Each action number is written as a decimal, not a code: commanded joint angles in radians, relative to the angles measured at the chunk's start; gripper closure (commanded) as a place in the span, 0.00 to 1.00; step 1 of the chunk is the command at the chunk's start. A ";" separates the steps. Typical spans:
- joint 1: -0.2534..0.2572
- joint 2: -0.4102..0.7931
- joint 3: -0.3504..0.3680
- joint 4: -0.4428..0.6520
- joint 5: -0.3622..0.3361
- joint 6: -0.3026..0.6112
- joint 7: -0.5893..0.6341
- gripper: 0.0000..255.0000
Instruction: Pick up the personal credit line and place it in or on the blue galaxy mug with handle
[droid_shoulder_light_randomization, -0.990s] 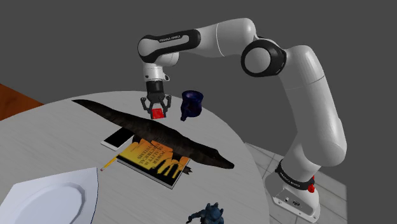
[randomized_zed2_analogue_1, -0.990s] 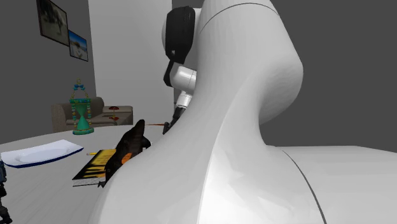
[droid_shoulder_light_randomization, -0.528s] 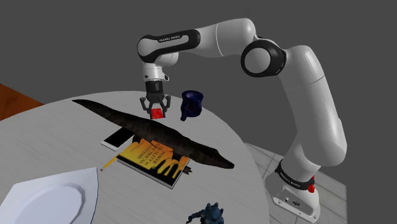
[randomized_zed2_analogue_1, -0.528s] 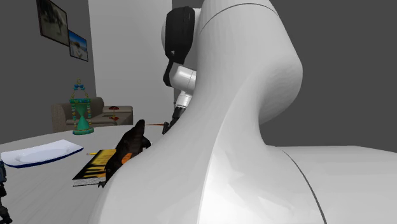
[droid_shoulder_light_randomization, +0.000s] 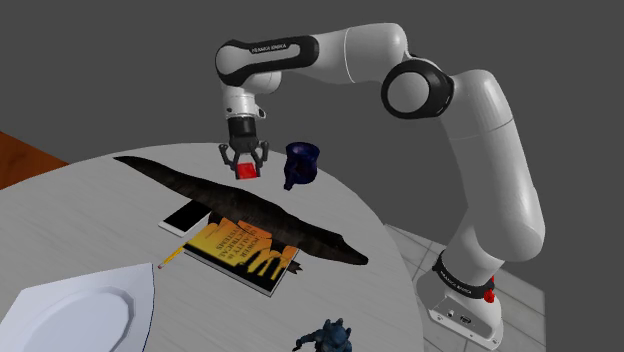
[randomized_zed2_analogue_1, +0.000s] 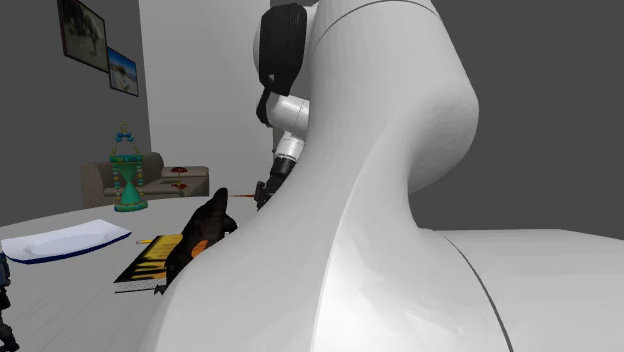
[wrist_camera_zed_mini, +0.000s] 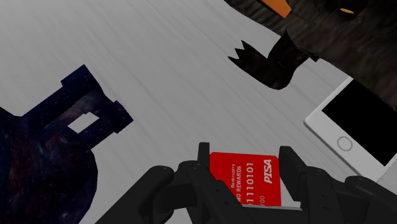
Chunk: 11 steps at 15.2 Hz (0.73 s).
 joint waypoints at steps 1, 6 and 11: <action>0.000 -0.008 0.001 0.011 0.001 -0.018 0.007 1.00; -0.002 -0.019 0.004 0.059 0.004 -0.075 0.025 1.00; -0.004 -0.022 0.007 0.119 0.007 -0.135 0.046 1.00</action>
